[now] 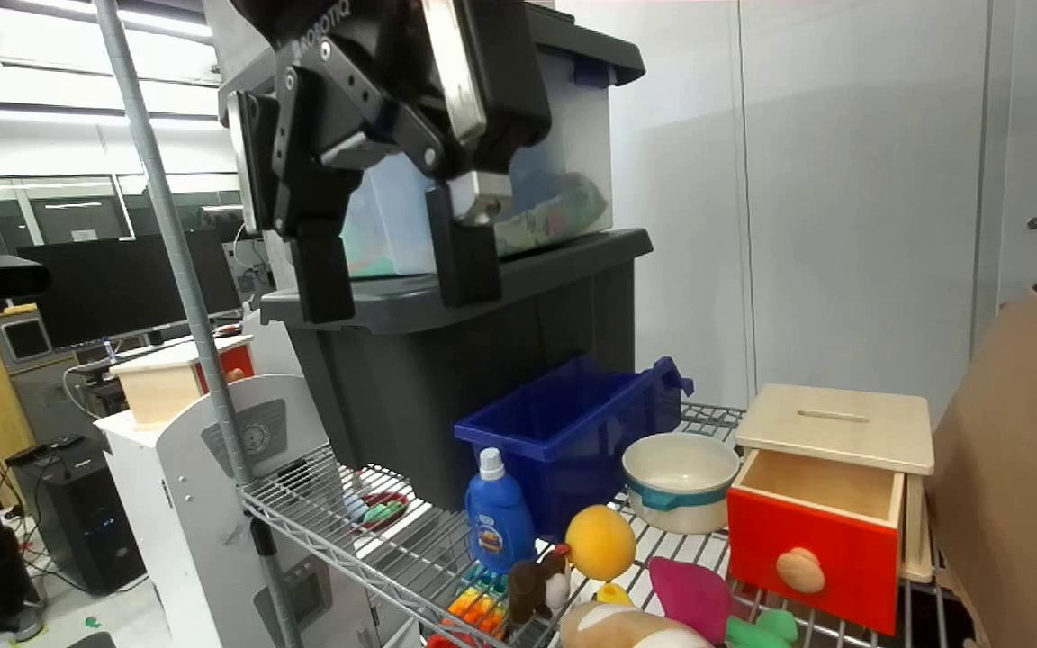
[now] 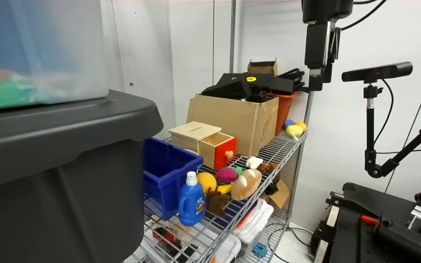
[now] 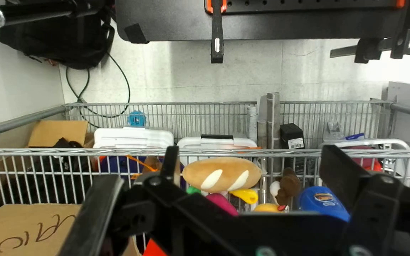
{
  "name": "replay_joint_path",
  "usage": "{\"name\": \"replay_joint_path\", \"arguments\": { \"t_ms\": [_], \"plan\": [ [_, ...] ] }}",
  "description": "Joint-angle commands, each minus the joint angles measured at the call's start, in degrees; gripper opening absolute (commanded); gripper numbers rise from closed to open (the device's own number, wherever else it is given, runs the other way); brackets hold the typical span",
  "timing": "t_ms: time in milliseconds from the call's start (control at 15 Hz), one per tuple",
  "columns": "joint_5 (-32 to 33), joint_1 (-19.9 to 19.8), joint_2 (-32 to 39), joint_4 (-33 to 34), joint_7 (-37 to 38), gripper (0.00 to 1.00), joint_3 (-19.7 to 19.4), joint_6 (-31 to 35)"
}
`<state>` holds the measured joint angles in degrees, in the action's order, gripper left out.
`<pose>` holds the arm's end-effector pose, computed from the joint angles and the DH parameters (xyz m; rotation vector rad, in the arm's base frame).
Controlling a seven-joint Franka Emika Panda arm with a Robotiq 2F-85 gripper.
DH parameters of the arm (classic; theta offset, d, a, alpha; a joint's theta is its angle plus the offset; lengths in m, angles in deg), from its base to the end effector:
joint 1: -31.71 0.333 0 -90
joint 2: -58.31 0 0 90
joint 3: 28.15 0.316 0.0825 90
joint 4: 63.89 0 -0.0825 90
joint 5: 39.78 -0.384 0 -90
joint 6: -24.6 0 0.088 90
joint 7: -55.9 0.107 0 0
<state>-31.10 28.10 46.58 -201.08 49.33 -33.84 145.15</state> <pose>0.4489 -0.0810 0.3893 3.0432 0.0578 -0.1516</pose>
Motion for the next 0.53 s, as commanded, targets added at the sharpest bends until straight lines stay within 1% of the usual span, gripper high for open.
{"name": "replay_joint_path", "arguments": {
  "t_ms": [0, 467],
  "plan": [
    [0.8, -0.5, 0.6, 0.1, -0.3, 1.00, 0.2, 1.5],
    [1.3, -0.6, 1.1, 0.4, 0.1, 1.00, 0.3, 2.0]
  ]
}}
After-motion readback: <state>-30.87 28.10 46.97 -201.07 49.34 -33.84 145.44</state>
